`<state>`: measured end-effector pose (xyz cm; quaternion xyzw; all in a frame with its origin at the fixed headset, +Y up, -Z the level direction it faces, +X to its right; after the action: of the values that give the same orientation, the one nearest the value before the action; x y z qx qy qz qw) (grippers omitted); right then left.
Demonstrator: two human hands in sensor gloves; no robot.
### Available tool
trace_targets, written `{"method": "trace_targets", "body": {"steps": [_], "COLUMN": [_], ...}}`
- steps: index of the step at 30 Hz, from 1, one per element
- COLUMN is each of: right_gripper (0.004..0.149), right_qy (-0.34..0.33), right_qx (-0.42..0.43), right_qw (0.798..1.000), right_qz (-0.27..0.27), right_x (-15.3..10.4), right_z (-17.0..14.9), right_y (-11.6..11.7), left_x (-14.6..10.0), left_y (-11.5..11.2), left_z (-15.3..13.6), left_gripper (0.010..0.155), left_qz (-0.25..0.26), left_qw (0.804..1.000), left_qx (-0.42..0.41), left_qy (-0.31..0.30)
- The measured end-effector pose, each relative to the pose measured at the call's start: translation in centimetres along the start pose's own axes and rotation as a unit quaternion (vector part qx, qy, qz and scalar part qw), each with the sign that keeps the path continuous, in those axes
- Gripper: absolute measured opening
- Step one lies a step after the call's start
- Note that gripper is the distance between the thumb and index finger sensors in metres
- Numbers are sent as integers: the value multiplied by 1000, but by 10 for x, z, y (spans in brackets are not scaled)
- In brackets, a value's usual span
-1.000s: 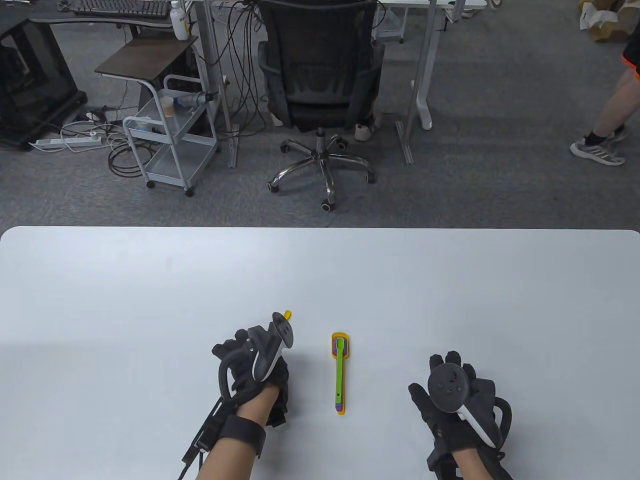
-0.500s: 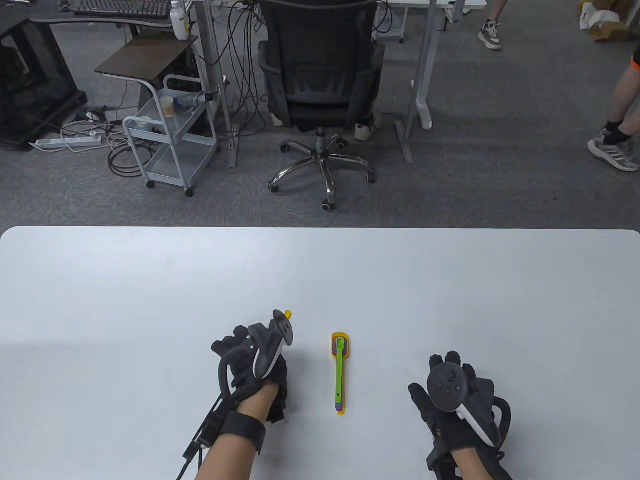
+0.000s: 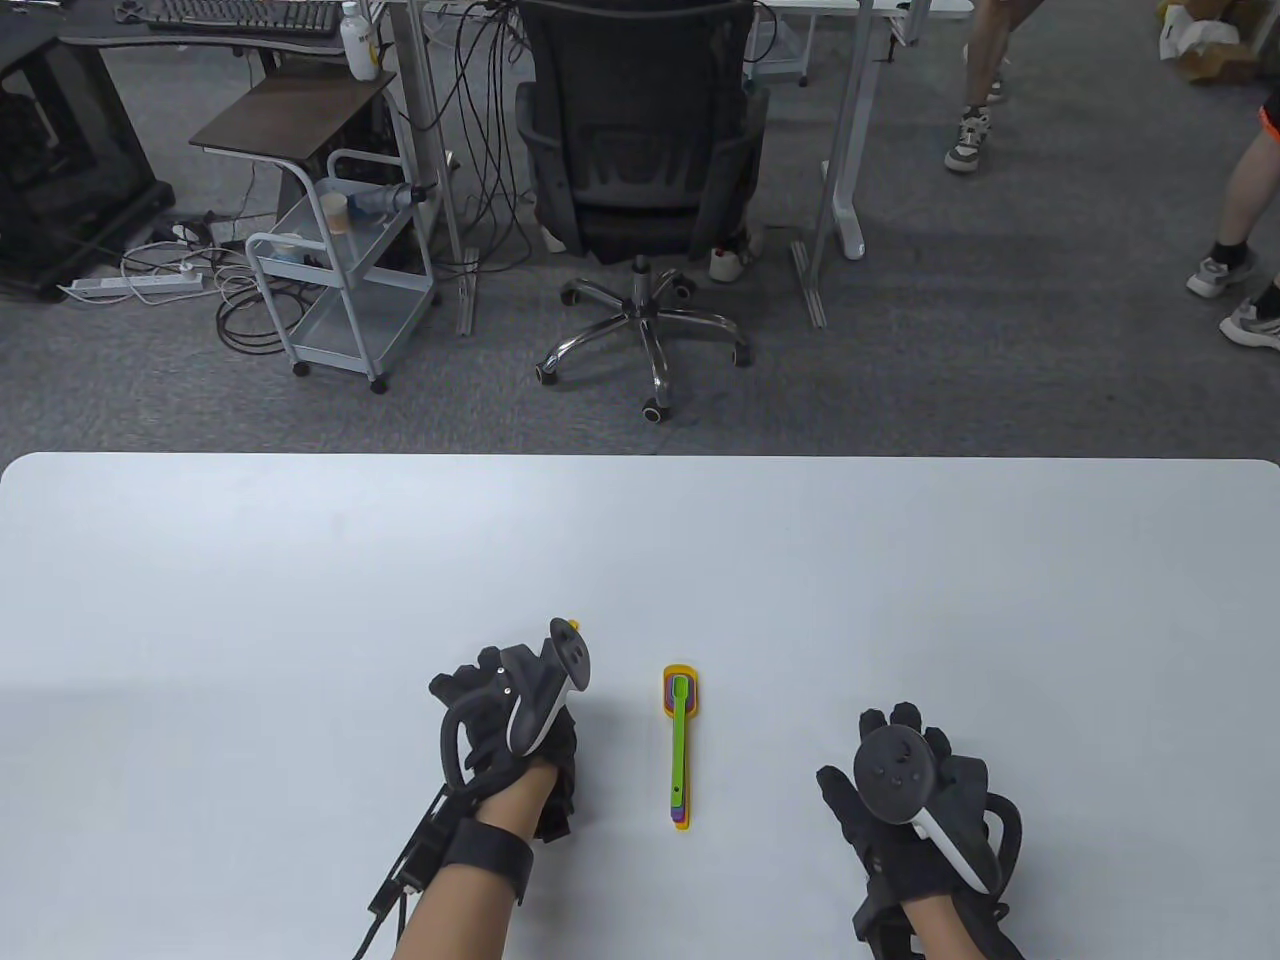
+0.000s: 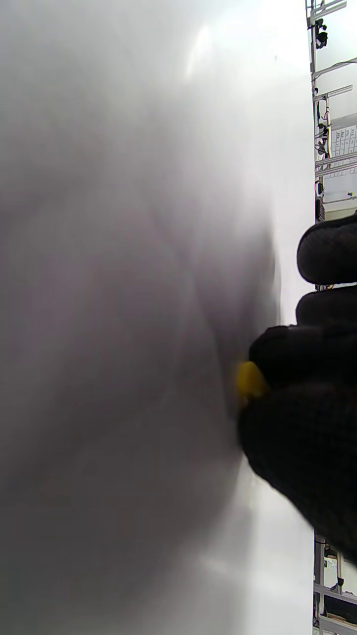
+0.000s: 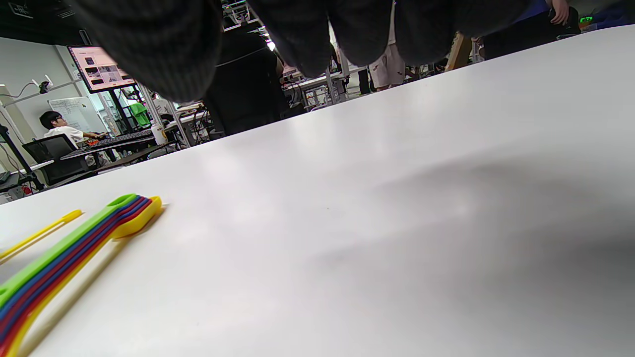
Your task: Nest measuring spoons
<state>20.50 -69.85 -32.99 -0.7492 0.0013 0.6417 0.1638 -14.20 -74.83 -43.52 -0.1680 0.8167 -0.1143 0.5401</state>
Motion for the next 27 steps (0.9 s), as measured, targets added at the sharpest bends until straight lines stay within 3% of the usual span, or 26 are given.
{"method": "trace_targets", "body": {"steps": [16, 27], "right_gripper": [75, 75], "right_qy": [0, -4], "right_qx": [1, 1], "right_qw": [1000, 1000], "right_qz": [-1, -5], "right_x": [0, 0], "right_z": [-1, 0], "right_y": [0, 0], "left_x": [-1, -18], "left_y": [1, 8], "left_z": [1, 1], "left_gripper": [48, 48], "left_qz": [15, 21], "left_qw": [1000, 1000], "left_qx": [9, 4], "left_qy": [-1, -2]}}
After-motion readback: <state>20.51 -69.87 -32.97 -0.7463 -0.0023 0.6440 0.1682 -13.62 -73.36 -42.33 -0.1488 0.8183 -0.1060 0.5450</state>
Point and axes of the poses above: the tracker on the back of each hand, its own z axis roughly to the thumb side, its own x axis roughly from the wrist to the fingertips, y = z × x, the point moved 4 cm from there along x, roughly from the wrist to the fingertips, and after that the axes turned 15 degrees about -z, right-handed, at the moved point
